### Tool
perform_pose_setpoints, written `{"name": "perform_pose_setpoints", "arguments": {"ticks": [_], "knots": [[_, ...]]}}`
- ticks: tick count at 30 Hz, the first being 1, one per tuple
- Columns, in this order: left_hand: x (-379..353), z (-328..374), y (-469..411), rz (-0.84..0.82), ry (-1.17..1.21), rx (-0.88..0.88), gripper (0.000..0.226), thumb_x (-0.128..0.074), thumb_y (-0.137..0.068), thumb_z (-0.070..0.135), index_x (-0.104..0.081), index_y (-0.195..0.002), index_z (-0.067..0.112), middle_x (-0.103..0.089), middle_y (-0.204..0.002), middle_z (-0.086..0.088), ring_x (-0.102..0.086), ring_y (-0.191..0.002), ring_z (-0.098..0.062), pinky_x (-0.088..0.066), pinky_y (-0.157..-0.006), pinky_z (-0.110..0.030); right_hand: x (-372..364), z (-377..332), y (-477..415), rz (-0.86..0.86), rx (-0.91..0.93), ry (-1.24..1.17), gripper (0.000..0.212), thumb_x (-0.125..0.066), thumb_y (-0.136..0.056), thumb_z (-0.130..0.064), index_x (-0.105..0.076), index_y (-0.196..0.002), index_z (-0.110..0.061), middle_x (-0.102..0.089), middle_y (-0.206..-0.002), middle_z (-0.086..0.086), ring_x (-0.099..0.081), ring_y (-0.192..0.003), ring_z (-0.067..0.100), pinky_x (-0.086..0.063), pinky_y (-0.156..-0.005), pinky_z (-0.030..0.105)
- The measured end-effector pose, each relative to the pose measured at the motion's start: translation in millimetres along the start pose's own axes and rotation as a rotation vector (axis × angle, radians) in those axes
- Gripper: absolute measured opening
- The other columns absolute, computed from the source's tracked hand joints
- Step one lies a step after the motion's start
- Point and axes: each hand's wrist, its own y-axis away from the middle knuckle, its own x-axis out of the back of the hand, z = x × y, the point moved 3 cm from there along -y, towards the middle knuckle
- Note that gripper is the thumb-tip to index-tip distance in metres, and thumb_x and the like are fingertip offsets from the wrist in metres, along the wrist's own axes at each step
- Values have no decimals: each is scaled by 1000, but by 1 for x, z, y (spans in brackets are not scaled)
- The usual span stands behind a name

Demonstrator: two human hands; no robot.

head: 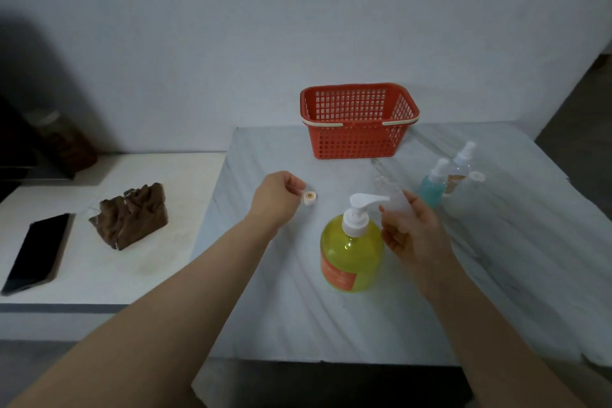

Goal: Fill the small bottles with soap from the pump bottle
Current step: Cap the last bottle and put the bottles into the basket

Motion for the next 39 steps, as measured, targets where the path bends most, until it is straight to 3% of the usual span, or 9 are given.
{"name": "perform_pose_setpoints", "arguments": {"ticks": [3,6,10,16,22,26,29,33,39], "knots": [[-9,-3,-13,12,-187,-75,18,-62,-80,6,-65,-95,16,-64,-97,-3,-61,-93,-21,-48,-86,-32,-1,0,-3,9,-2,-28,33,-55,-82,3,-62,-107,-19,-51,-63,-5,-45,-61,8,-38,-63,24],[-22,1,-23,-13,-344,-198,26,-63,-81,12,-65,-106,13,-64,-104,-6,-59,-96,-22,-42,-82,-25,-2,-1,-4,-1,0,-33,30,-54,-84,2,-64,-102,-20,-49,-61,-6,-45,-59,7,-38,-64,24],[-33,1,-30,-35,-476,-282,25,-56,-78,4,-70,-98,10,-69,-100,-9,-61,-96,-25,-39,-76,-23,-1,0,-6,-5,4,-35,27,-57,-84,-3,-69,-92,-26,-48,-60,-6,-44,-59,8,-38,-66,25],[-25,-5,-26,-11,-564,-298,19,-58,-78,6,-69,-94,9,-68,-98,-9,-60,-95,-27,-42,-77,-27,-1,-2,-4,7,12,-57,17,-60,-85,-10,-64,-96,-23,-51,-57,-10,-48,-62,7,-40,-67,24],[2,23,1,119,-343,-308,14,-63,-84,18,-67,-96,12,-69,-96,-5,-63,-86,-21,-49,-79,-28,-1,-8,8,59,57,-49,14,-62,-88,-23,-62,-101,-23,-57,-66,-11,-52,-62,3,-43,-65,22],[15,69,38,65,-118,-396,6,-65,-82,18,-67,-87,15,-69,-80,-3,-66,-76,-22,-55,-79,-42,0,-12,27,90,112,-47,5,-60,-89,-24,-63,-93,-24,-60,-77,-9,-52,-61,0,-43,-60,19],[17,97,69,-4,11,-474,4,-67,-82,14,-67,-86,15,-66,-74,0,-66,-71,-20,-57,-76,-43,0,-19,39,123,120,-69,8,-61,-89,-19,-63,-95,-23,-57,-75,-5,-51,-62,1,-42,-60,19],[15,123,101,-70,70,-545,11,-68,-80,5,-68,-87,14,-61,-73,3,-64,-72,-18,-58,-76,-41,1,-35,57,123,184,-82,16,-62,-89,-13,-63,-102,-22,-56,-75,-2,-52,-66,4,-43,-62,20],[6,144,130,-107,47,-562,9,-70,-80,9,-68,-86,15,-66,-77,-1,-65,-72,-17,-58,-73,-35,-1,-49,82,71,279,-50,29,-65,-86,-13,-69,-88,-41,-62,-73,-11,-52,-74,10,-43,-68,26]]}}
